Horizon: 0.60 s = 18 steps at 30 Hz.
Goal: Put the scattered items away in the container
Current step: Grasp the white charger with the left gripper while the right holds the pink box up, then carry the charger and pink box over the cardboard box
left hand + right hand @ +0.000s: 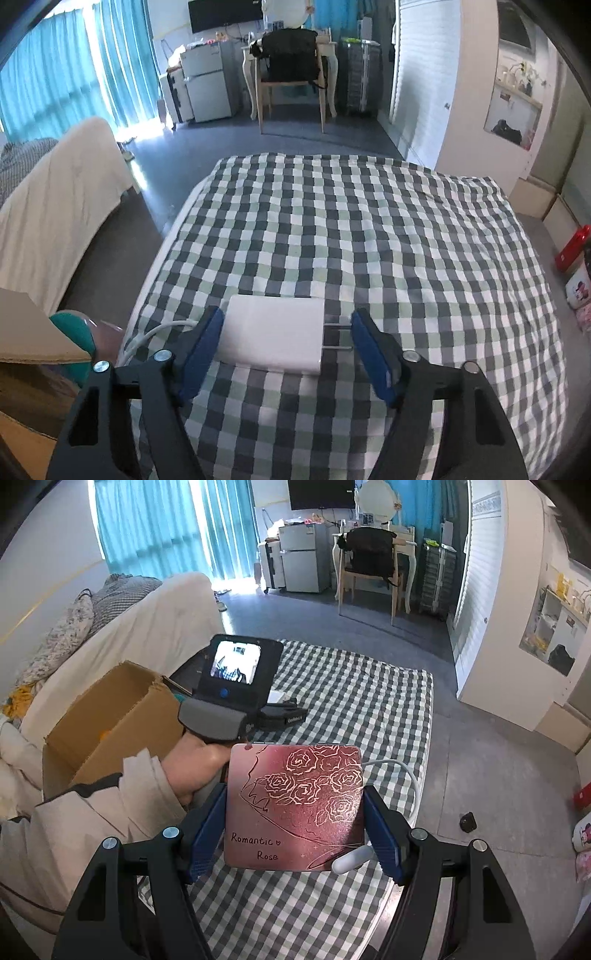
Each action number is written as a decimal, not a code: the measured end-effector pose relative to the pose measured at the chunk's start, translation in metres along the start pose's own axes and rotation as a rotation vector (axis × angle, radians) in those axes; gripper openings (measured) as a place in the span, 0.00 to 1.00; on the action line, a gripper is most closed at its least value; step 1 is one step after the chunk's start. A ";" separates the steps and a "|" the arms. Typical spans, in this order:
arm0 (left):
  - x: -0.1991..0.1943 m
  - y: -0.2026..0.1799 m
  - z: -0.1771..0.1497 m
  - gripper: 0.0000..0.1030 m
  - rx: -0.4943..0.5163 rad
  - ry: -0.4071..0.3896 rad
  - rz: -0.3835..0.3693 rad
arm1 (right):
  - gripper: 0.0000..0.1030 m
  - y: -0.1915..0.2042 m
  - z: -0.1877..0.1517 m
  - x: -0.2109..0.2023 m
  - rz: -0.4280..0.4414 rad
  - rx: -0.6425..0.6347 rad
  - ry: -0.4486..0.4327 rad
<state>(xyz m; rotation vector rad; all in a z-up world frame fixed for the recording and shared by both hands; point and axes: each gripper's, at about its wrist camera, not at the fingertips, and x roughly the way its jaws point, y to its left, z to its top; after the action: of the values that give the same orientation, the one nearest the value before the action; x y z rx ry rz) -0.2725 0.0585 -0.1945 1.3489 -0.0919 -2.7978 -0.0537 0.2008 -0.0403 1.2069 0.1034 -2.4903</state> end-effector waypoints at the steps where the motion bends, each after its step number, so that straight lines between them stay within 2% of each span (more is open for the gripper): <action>1: -0.001 0.001 -0.001 0.69 -0.002 -0.004 -0.004 | 0.69 0.002 -0.001 -0.002 0.000 0.000 -0.002; 5: -0.003 0.000 -0.005 0.68 -0.002 -0.006 -0.017 | 0.69 0.004 0.004 -0.005 -0.006 0.002 0.001; 11: -0.016 0.011 -0.009 0.68 -0.056 -0.010 -0.067 | 0.69 -0.004 0.002 -0.009 -0.015 0.014 -0.002; 18: -0.078 0.023 -0.003 0.68 -0.091 -0.099 -0.111 | 0.69 -0.003 0.003 -0.018 -0.024 0.015 -0.018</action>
<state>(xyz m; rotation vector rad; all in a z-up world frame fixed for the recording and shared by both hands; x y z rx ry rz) -0.2214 0.0403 -0.1336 1.2333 0.1092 -2.9193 -0.0466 0.2088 -0.0247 1.1957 0.0955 -2.5269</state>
